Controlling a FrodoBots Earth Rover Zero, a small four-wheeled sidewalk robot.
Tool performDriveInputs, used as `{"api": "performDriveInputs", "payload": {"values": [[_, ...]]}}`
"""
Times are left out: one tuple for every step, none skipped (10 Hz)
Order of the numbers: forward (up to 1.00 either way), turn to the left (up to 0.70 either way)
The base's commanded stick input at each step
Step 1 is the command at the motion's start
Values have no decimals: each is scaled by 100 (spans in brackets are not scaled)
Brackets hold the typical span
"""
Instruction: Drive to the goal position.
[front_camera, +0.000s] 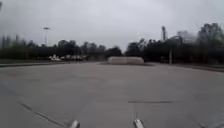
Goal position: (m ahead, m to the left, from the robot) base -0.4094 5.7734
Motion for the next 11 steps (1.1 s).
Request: {"api": "performDriveInputs", "payload": {"values": [[100,-6],[100,-11],[100,-36],[100,-40],[100,-40],[100,-38],[100,-37],[100,0],[100,0],[100,0],[100,0]]}}
